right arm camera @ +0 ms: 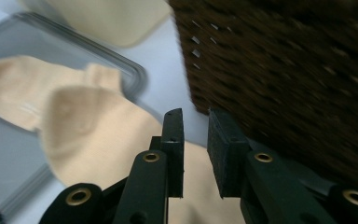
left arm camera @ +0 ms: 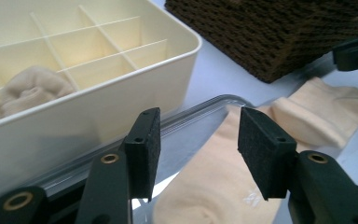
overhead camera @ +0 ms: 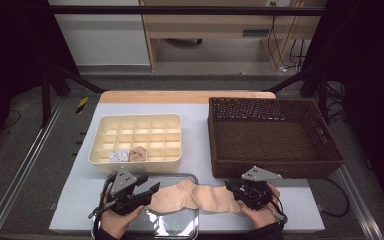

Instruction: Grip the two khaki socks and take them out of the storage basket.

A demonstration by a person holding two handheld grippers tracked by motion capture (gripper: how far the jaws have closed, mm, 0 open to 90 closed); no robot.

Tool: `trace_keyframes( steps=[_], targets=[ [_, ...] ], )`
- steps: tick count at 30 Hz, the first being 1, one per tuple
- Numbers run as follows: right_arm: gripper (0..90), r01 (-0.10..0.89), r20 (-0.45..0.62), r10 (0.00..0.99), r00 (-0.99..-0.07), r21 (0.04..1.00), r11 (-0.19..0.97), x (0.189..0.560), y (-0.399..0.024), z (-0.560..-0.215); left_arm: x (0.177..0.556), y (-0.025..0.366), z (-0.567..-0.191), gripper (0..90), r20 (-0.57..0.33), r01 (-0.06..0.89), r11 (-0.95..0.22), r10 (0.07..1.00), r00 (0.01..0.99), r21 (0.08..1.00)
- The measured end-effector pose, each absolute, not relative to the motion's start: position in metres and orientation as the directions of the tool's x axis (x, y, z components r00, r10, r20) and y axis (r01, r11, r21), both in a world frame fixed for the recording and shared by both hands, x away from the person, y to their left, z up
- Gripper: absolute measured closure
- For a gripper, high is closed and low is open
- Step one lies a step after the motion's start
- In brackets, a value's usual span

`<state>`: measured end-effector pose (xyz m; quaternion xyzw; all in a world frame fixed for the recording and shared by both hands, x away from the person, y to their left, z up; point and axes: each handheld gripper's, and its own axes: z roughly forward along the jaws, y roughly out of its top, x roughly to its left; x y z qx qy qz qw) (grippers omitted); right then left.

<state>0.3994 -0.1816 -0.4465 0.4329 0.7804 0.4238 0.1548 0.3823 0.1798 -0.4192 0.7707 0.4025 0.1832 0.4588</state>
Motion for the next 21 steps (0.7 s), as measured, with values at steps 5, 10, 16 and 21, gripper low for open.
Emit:
trace_keyframes(
  steps=[5,10,16,21],
  targets=[
    [76.4,0.578,0.119,0.833,-0.541,0.772,0.266,0.401,-0.197,-0.457,0.383,0.157,-0.416,48.9,-0.085,0.453,-0.273,0.775,0.626,0.849],
    [75.2,0.594,0.123,0.839,-0.53,0.76,0.264,0.4,-0.202,-0.463,0.385,0.138,-0.416,49.0,-0.083,0.448,-0.292,0.756,0.65,0.845],
    [73.0,0.599,0.122,0.836,-0.534,0.753,0.273,0.4,-0.2,-0.465,0.387,0.121,-0.422,48.3,-0.081,0.448,-0.309,0.744,0.663,0.839],
    [71.4,0.604,0.126,0.839,-0.529,0.751,0.268,0.399,-0.199,-0.466,0.389,0.109,-0.431,48.6,-0.057,0.447,-0.339,0.742,0.668,0.828]
  ],
)
